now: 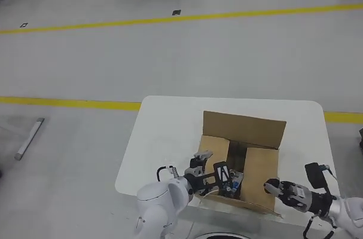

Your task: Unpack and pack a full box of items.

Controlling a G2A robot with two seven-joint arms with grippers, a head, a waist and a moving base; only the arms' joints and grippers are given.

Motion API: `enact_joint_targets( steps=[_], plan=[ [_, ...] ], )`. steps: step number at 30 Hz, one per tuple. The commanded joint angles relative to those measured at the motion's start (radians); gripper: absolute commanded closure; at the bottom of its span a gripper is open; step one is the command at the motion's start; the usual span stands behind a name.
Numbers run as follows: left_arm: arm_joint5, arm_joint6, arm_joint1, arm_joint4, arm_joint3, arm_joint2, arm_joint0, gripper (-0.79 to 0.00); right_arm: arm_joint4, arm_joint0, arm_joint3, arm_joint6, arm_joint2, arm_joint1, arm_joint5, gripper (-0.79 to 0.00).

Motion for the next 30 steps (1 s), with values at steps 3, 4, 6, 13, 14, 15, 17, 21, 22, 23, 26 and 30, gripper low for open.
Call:
enact_joint_targets(
  steps=[3, 4, 6, 13, 14, 15, 17, 21, 22, 23, 26, 30],
  plan=[
    [0.0, -0.001, 0.009, -0.008, 0.0, 0.005, -0.004, -0.785, -0.038, 0.025, 0.001, 0.047, -0.028, -0.005, -0.064, 0.0],
    [0.0, -0.002, 0.011, -0.01, -0.001, 0.004, -0.004, -0.785, -0.043, 0.032, 0.005, 0.057, -0.035, -0.006, -0.079, 0.0],
    [0.003, -0.002, 0.014, -0.018, -0.003, -0.003, -0.003, -0.785, -0.059, 0.045, 0.01, 0.081, -0.048, -0.008, -0.101, 0.0],
    [0.064, -0.017, 0.019, -0.045, -0.003, -0.027, -0.008, -0.785, -0.12, 0.089, 0.002, 0.155, -0.1, -0.016, -0.111, 0.0],
    [0.07, -0.02, 0.02, -0.051, -0.002, -0.029, -0.01, -0.785, -0.136, 0.095, 0.001, 0.161, -0.104, -0.018, -0.109, 0.0],
    [0.074, -0.023, 0.021, -0.054, -0.001, -0.03, -0.013, -0.785, -0.148, 0.098, -0.001, 0.161, -0.11, -0.02, -0.105, 0.0],
    [0.079, -0.028, 0.022, -0.061, -0.001, -0.033, -0.018, -0.785, -0.164, 0.104, -0.001, 0.16, -0.124, -0.024, -0.111, 0.0],
    [0.089, -0.049, 0.027, -0.05, 0.002, -0.037, -0.029, -0.785, -0.207, 0.122, 0.009, 0.167, -0.148, -0.032, -0.106, 0.0],
    [0.095, -0.051, 0.028, -0.047, 0.005, -0.033, -0.031, -0.785, -0.217, 0.126, 0.01, 0.169, -0.152, -0.033, -0.1, 0.0],
    [0.102, -0.052, 0.028, -0.048, 0.011, -0.033, -0.032, -0.785, -0.23, 0.131, 0.011, 0.171, -0.155, -0.035, -0.092, 0.0],
    [0.116, -0.058, 0.03, -0.05, 0.019, -0.03, -0.037, -0.785, -0.265, 0.139, 0.012, 0.175, -0.163, -0.039, -0.071, 0.0],
    [0.128, -0.061, 0.034, -0.047, 0.035, -0.025, -0.043, -0.785, -0.306, 0.146, 0.012, 0.178, -0.172, -0.045, -0.042, 0.0]
  ],
)
